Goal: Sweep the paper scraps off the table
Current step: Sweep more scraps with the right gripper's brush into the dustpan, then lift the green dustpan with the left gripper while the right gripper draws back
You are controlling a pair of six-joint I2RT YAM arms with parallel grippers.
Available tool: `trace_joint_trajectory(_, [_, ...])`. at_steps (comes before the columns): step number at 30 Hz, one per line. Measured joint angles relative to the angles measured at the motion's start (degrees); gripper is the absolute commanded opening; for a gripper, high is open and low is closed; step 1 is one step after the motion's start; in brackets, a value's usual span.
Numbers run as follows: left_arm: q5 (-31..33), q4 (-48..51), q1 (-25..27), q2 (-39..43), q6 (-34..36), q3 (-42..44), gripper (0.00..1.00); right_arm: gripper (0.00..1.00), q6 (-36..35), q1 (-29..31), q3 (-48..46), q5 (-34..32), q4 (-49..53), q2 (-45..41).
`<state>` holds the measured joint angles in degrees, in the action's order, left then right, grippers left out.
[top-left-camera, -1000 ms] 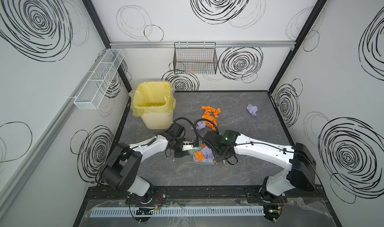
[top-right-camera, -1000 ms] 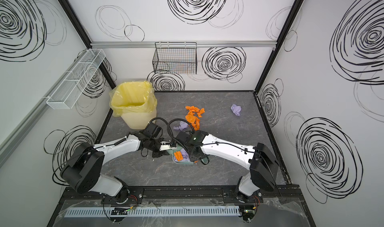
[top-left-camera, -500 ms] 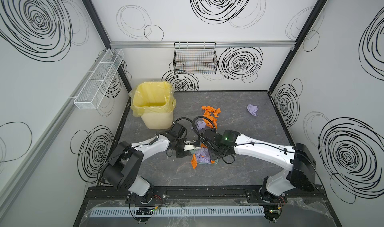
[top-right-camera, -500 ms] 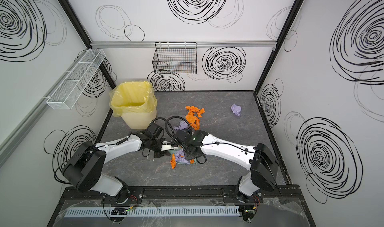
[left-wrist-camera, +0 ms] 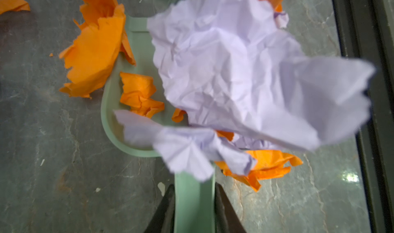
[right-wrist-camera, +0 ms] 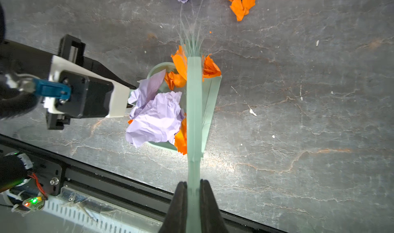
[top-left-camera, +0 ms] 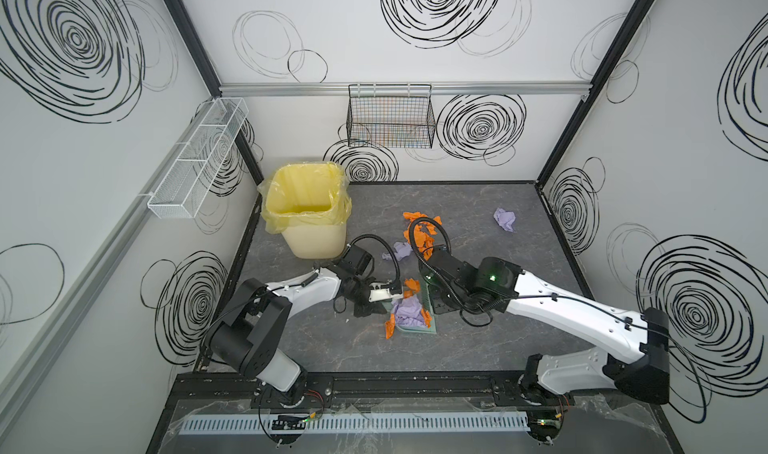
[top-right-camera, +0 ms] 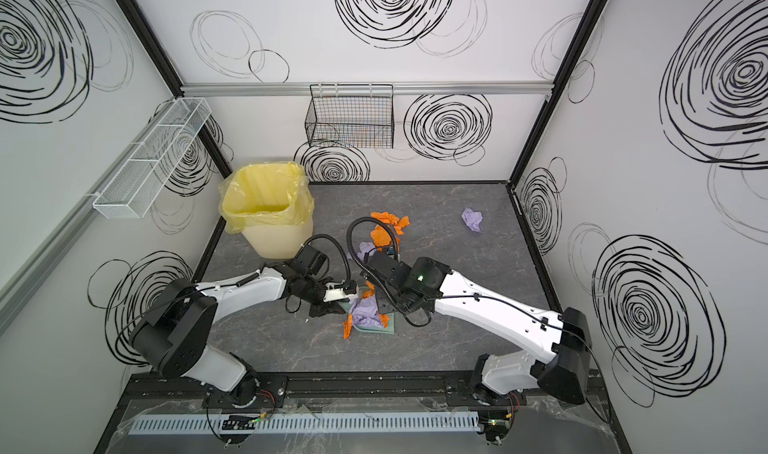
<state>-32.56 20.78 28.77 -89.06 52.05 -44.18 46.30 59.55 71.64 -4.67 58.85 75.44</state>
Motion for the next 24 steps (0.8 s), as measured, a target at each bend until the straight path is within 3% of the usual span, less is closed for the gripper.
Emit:
trace_joint_trajectory(16, [-2.27, 0.52, -1.46, -0.22, -0.7, -3.32, 0.0, 0.0, 3.06, -1.46, -1.64, -5.05, 3.37, -8.59])
trace_joint_trajectory(24, [-2.38, 0.98, -1.46, -0.35, -0.81, -3.32, 0.0, 0.0, 4.37, -1.62, -1.62, -10.01, 1.09, -18.21])
